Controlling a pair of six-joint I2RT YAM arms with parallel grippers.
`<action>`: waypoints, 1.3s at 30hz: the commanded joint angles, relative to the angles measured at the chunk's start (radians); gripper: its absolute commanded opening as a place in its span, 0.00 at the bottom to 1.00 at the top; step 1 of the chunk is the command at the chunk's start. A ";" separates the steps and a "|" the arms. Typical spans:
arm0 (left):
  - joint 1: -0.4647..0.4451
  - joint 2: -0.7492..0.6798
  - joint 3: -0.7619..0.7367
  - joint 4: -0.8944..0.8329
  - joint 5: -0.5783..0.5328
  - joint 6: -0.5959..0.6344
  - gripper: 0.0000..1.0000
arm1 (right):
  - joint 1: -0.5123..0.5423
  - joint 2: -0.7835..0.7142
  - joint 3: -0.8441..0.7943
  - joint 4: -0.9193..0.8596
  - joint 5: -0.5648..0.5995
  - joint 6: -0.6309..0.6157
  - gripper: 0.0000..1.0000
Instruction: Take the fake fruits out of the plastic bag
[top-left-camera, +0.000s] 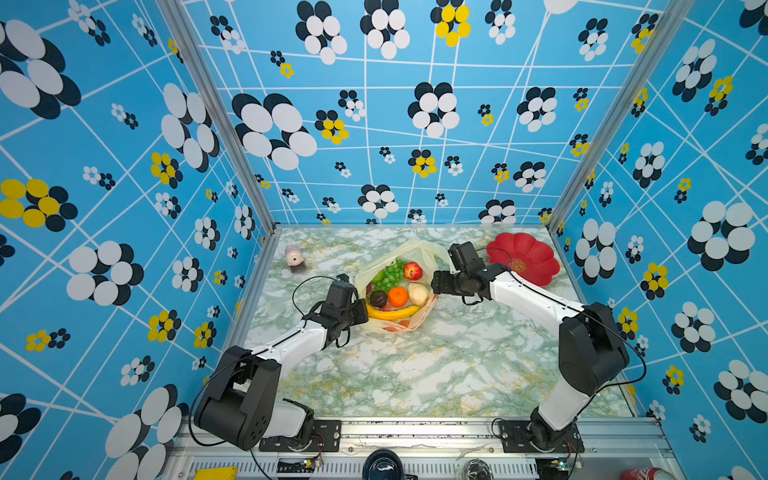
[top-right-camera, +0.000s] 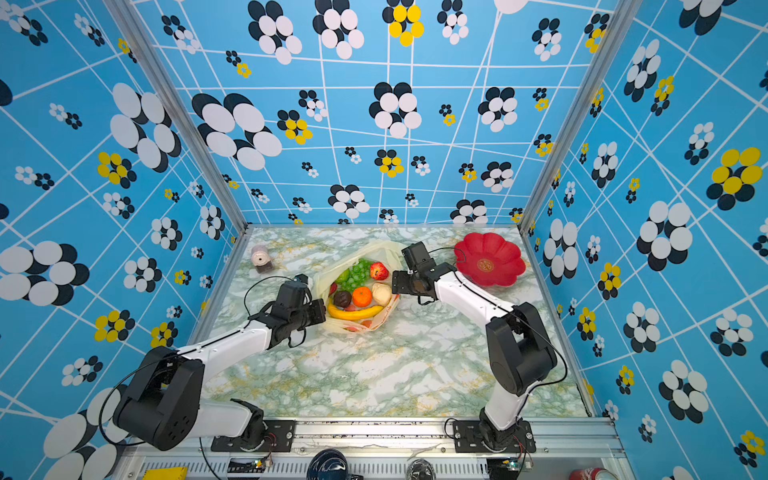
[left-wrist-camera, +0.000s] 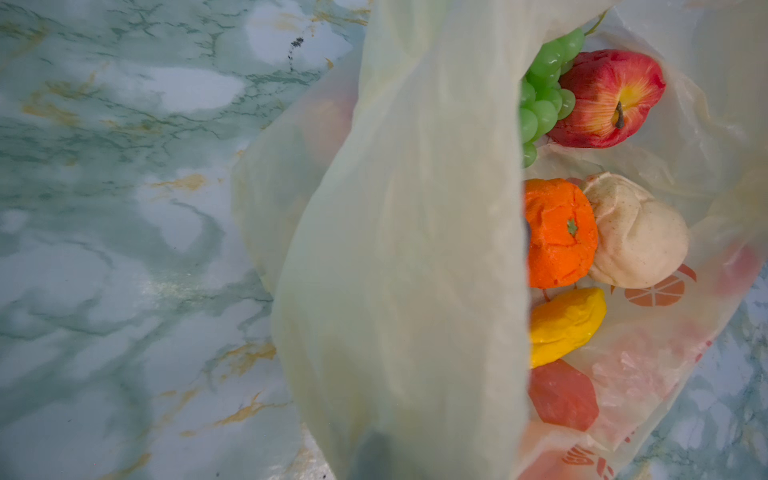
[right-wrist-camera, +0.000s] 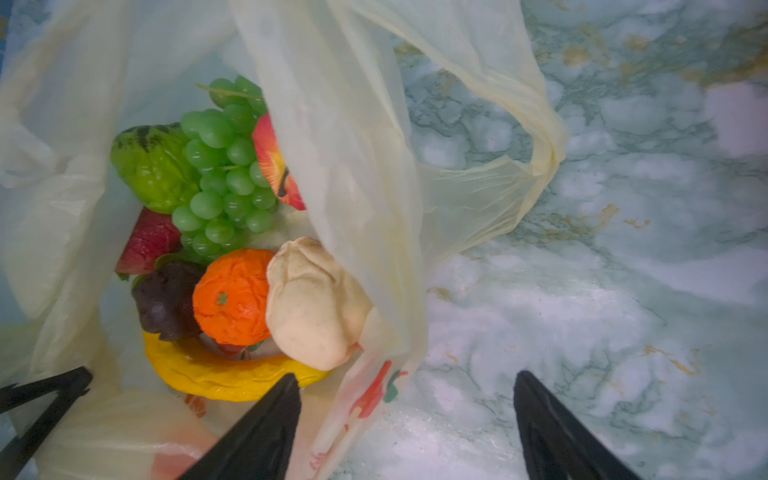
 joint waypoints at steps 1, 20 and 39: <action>-0.009 0.002 0.000 0.016 -0.009 -0.017 0.00 | 0.022 0.016 -0.042 -0.024 0.064 0.063 0.82; 0.021 0.061 0.079 -0.021 -0.014 -0.046 0.00 | -0.055 0.250 0.098 -0.052 0.010 0.009 0.17; 0.192 0.036 0.090 0.010 0.043 -0.016 0.00 | -0.020 0.571 0.690 -0.168 -0.073 -0.047 0.05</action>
